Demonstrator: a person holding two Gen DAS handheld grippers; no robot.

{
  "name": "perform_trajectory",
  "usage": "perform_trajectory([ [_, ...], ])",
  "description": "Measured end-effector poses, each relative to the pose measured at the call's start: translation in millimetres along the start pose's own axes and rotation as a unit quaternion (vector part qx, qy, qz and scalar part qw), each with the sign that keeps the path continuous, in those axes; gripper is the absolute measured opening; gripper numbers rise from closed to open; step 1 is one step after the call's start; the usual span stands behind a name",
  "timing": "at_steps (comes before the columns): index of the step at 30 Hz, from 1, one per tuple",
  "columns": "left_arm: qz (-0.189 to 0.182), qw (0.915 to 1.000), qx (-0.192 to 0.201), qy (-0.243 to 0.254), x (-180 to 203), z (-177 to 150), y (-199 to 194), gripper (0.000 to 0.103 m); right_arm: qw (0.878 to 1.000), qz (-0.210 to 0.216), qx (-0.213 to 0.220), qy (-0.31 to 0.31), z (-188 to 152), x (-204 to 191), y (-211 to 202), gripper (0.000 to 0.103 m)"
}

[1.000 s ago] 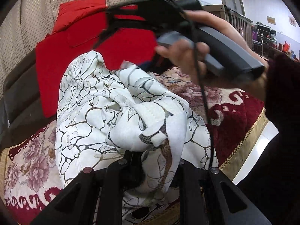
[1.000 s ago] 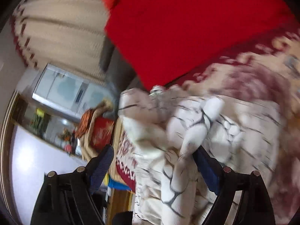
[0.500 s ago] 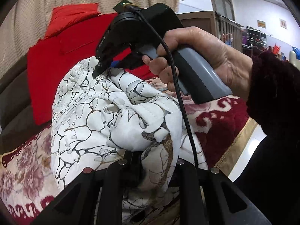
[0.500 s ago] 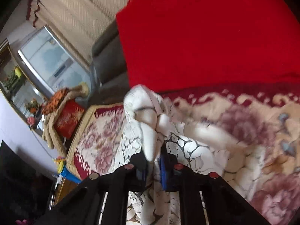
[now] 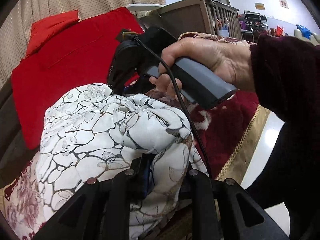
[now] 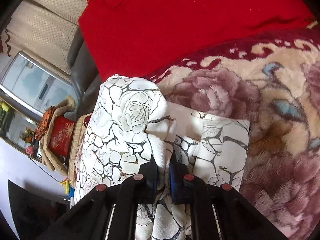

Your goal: Fold large clothes

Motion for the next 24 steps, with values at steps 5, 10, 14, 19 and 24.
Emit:
perform_trajectory([
  [5,-0.047,0.9972,0.016,-0.055,-12,14,-49,0.026,0.999,0.006,0.014,0.034,2,11,-9,0.023],
  [10,-0.047,0.9935,0.053,-0.089,-38,23,-107,0.051,0.999,-0.011,0.027,0.017,1,3,-40,0.035],
  [14,0.013,0.9895,0.062,-0.130,-94,20,-126,0.061,0.994,-0.021,0.093,-0.050,7,-33,-96,0.035],
  [19,0.084,0.9744,0.023,-0.207,-164,-15,-115,0.062,0.985,0.078,0.106,-0.115,-18,-122,-123,0.035],
  [24,0.110,0.9536,-0.023,-0.279,-185,-60,-88,0.062,0.988,0.086,0.039,-0.124,-64,-158,-97,0.035],
])
Point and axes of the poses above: each gripper's, at about its wrist camera, not at the fingertips, and y roughly the way its jaws point, x to its right, z to its top, the point moved 9 cm from there along y, roughly the way its jaws point, and after that the axes turned 13 degrees about x, right-handed, at the moved point
